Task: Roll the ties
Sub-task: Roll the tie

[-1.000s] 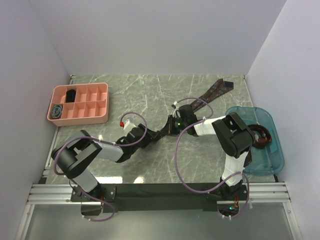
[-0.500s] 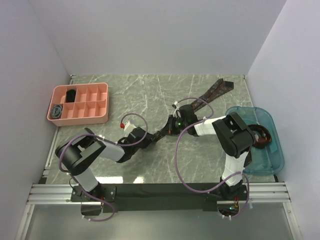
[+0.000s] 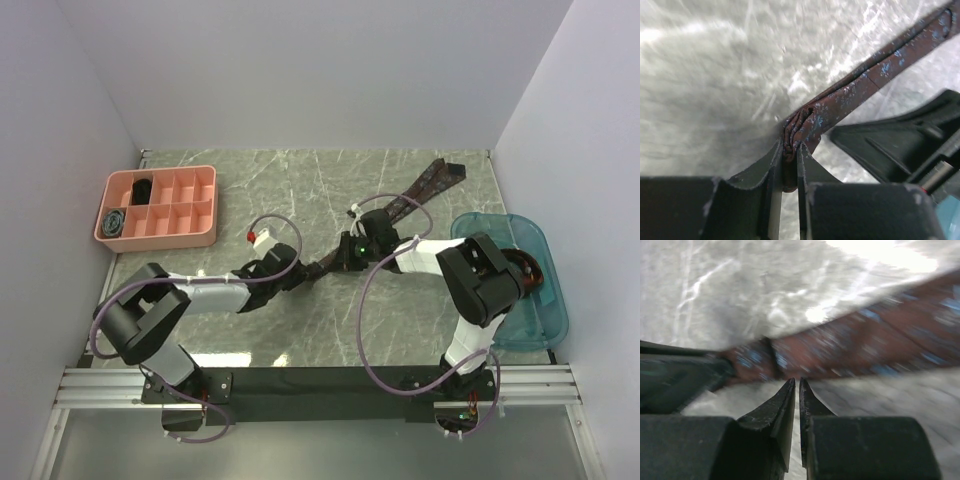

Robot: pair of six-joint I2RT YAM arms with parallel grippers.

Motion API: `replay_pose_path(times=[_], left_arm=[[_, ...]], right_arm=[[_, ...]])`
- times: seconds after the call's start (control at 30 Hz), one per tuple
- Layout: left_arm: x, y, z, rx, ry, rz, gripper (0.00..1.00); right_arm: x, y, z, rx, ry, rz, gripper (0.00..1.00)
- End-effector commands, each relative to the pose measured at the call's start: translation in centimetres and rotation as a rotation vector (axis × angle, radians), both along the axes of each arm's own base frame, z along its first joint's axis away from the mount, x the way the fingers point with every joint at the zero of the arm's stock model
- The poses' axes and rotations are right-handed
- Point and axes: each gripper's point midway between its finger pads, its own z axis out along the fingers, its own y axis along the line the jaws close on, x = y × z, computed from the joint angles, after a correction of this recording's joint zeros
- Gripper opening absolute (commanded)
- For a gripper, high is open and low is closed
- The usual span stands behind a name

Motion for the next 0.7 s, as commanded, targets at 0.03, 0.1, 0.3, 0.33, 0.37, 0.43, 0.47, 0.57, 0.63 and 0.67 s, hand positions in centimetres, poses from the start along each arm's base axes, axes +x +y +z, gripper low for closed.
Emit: replay_pose_path(times=[0.03,0.1,0.3,0.33,0.37,0.43,0.47,0.57,0.63,0.67], left_arm=[[0.2,2.0,1.2,0.164,-0.009,-0.017,0.01],[0.0,2.4,1.2,0.179,-0.001,-0.017,0.01],[-0.2,2.6,1.6,0.176,-0.013,-0.022,0.01],[-0.3,2.6,1.5,0.178,-0.013,-0.027,0.01],[-0.3,2.6,1.7,0.176,-0.019,-0.032,0.01],[-0.3,2.6,2.0,0.184,-0.023,-0.038,0.01],[-0.3,2.8,2.1,0.194,-0.021,-0.037,0.01],[-0.3,3.3,2.7,0.237,-0.015,-0.037,0.01],[0.0,3.4,3.2,0.261,-0.013,-0.043,0.01],[-0.3,3.7,3.0,0.286,0.004,-0.049,0.01]], right_arm=[[0.9,-2.2,1.0,-0.104,-0.079,-0.045,0.15],[1.1,-2.4,1.0,-0.11,-0.081,-0.06,0.15],[1.8,-2.7,-0.3,-0.113,-0.05,-0.139,0.15],[1.9,-2.6,-0.5,-0.111,-0.047,-0.147,0.15],[2.0,-2.5,-0.9,-0.104,-0.029,-0.161,0.15],[2.4,-2.2,-0.9,-0.083,-0.031,-0.177,0.15],[2.5,-2.2,-1.5,-0.08,-0.011,-0.191,0.15],[2.9,-1.3,-1.6,-0.049,0.001,-0.192,0.15],[3.0,-1.2,-1.3,-0.028,-0.008,-0.192,0.14],[2.6,-1.1,-0.4,-0.01,-0.027,-0.184,0.14]])
